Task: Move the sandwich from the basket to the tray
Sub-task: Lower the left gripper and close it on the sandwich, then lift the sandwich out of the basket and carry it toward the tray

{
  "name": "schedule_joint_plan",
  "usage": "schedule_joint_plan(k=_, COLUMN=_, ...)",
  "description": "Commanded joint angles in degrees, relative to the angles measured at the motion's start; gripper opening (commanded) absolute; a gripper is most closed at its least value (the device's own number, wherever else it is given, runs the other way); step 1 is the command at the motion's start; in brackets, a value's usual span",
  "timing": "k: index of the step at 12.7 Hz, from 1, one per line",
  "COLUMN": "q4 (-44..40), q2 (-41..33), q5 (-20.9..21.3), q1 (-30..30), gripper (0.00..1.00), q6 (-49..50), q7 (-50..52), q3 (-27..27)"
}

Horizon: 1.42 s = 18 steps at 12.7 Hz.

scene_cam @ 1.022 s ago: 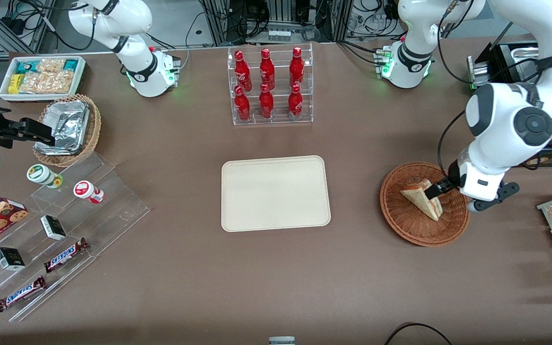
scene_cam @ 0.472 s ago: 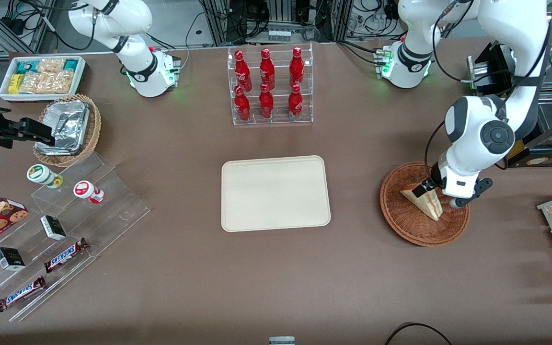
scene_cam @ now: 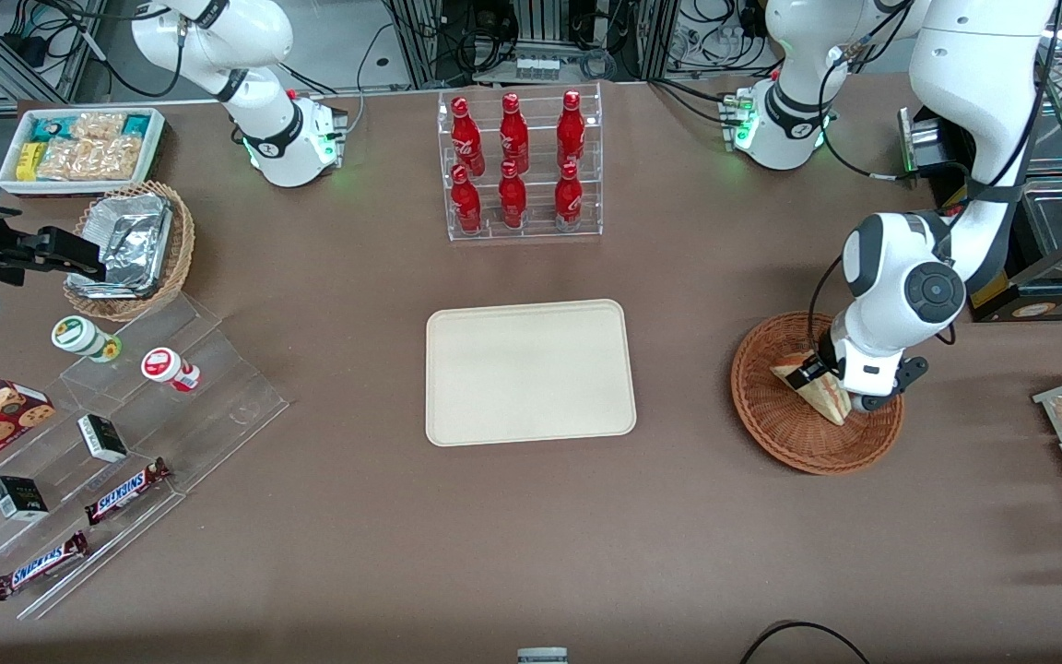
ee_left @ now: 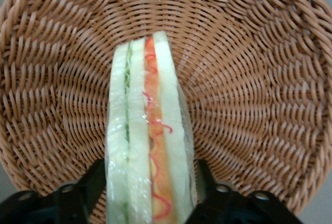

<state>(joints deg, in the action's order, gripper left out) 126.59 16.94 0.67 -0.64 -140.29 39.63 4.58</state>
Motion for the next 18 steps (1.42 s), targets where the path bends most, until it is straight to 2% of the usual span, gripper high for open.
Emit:
schedule_joint_plan(k=1, q4=-0.7, q2=-1.3, q5=1.2, q1=-0.3, gripper=0.00, q6=0.2, q7=1.2, q3=-0.3)
schedule_joint_plan(k=3, q4=-2.4, q2=-4.1, q5=1.2, q1=-0.6, gripper=0.00, q6=5.0, q7=1.2, q3=-0.3)
schedule_joint_plan(k=5, q4=-8.7, q2=-6.0, q5=1.9, q1=-1.2, gripper=0.00, q6=16.0, q7=1.2, q3=0.2)
schedule_joint_plan(k=9, q4=-22.7, q2=-5.7, q5=2.4, q1=-7.8, gripper=0.00, q6=31.3, q7=1.2, q3=0.6)
schedule_joint_plan(k=14, q4=-29.9, q2=-2.4, q5=1.8, q1=-20.3, gripper=0.00, q6=33.2, q7=1.4, q3=0.6)
schedule_joint_plan(k=16, q4=-32.6, q2=0.7, q5=1.5, q1=-23.4, gripper=0.00, q6=32.8, q7=0.1, q3=0.7)
schedule_joint_plan(k=18, q4=-36.6, q2=6.1, q5=-2.1, q1=-25.2, gripper=0.00, q6=32.5, q7=-1.9, q3=4.4)
